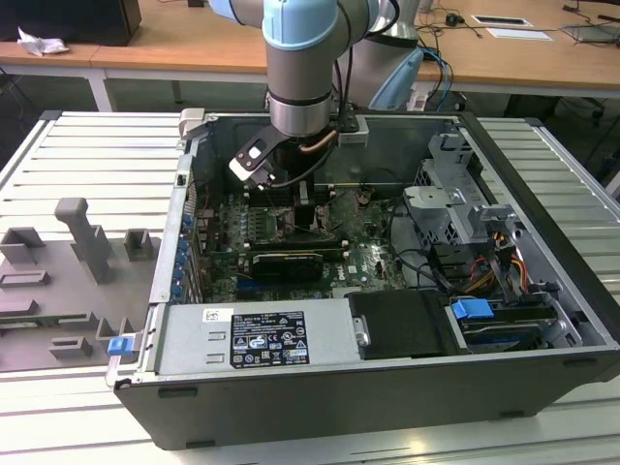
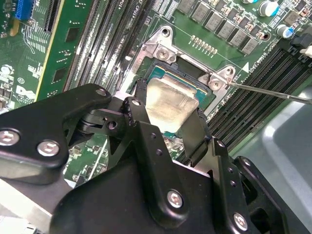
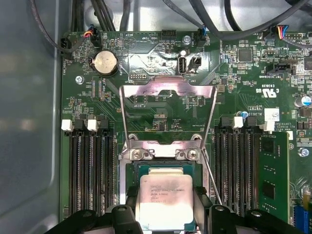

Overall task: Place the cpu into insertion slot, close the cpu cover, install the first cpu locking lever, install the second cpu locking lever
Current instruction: 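Place the cpu into insertion slot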

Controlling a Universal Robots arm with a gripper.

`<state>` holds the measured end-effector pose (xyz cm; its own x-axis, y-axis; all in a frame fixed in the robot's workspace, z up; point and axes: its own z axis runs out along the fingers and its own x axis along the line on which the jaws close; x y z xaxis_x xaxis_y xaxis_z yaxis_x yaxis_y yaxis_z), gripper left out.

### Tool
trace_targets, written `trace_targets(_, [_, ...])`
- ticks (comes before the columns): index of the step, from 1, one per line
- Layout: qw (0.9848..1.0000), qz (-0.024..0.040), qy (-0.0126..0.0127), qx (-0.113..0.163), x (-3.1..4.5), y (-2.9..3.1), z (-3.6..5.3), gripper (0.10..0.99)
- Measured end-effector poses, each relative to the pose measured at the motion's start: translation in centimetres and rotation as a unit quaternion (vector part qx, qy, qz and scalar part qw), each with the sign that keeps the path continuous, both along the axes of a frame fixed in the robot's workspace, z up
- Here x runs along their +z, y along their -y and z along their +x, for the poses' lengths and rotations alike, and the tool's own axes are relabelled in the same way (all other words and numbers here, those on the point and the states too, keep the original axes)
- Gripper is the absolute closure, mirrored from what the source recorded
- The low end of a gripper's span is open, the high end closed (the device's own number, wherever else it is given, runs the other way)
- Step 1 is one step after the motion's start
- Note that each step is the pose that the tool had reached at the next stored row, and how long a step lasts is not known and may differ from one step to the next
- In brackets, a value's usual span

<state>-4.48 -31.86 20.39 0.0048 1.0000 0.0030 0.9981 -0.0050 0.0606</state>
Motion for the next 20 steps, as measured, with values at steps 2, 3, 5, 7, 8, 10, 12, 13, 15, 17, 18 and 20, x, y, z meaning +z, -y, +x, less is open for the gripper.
trace_targets(2, [1.0000,0.0001,0.0001,0.000,-0.01,0.00,0.00,0.561])
trace_targets(3, [1.0000,0.0000,0.0000,0.000,-0.01,0.00,0.00,0.561])
trace_targets(5, [1.0000,0.0000,0.0000,0.000,-0.02,0.00,0.00,0.561])
trace_targets(7, [1.0000,0.0005,0.0001,0.000,-0.02,-0.01,0.00,0.482])
trace_targets(8, [1.0000,0.0005,0.0001,0.000,0.39,0.00,0.00,0.482])
trace_targets(10, [1.0000,0.0004,-0.0002,0.000,0.85,-0.01,0.00,0.498])
trace_targets(12, [1.0000,0.0005,-0.0008,0.000,0.96,-0.01,0.02,0.627])
trace_targets(13, [1.0000,0.0005,-0.0014,0.000,1.04,-0.01,0.05,0.690])
trace_targets(15, [1.0000,0.0004,-0.0027,0.000,1.20,0.00,0.12,0.808])
trace_targets(17, [1.0000,0.0004,-0.0030,0.000,1.30,-0.01,0.12,0.925])
trace_targets(18, [1.0000,0.0005,-0.0030,0.000,1.36,-0.01,0.13,0.925])
trace_targets(20, [1.0000,0.0005,-0.0030,0.000,1.40,-0.01,0.13,0.980])
